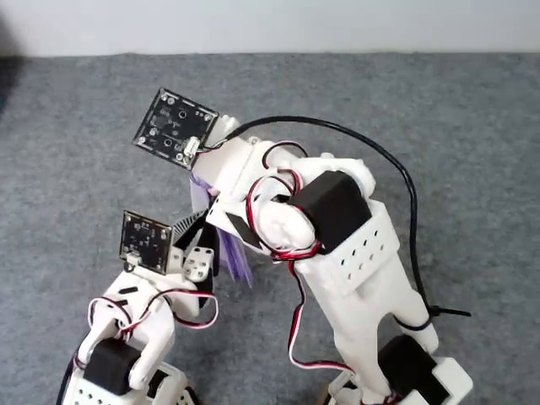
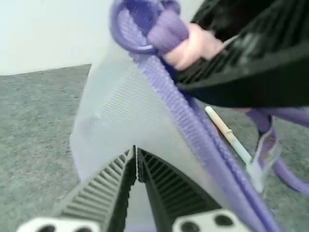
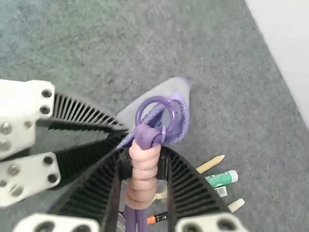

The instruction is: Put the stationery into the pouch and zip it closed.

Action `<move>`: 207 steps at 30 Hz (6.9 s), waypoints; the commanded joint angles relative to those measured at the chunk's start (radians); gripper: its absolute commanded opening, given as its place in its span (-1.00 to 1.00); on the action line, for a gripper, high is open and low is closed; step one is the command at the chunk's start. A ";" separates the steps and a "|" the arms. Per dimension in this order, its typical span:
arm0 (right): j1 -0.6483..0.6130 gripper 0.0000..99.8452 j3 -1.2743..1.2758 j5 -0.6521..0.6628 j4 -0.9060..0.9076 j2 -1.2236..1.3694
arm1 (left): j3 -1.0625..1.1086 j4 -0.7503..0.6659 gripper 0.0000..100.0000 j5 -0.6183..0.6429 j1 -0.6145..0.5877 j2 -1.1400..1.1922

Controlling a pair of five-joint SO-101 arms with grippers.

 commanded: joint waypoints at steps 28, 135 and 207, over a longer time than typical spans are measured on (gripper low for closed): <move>-0.008 -0.98 -0.100 -0.018 0.039 0.081 | -0.470 0.261 -0.96 0.008 -0.146 0.002; -0.282 -0.98 0.230 0.017 0.056 -0.064 | -0.257 0.450 -0.84 -0.417 -0.710 0.002; 0.469 -0.63 0.551 -0.351 -0.197 -0.030 | -0.417 0.594 -0.98 -0.002 -0.548 0.011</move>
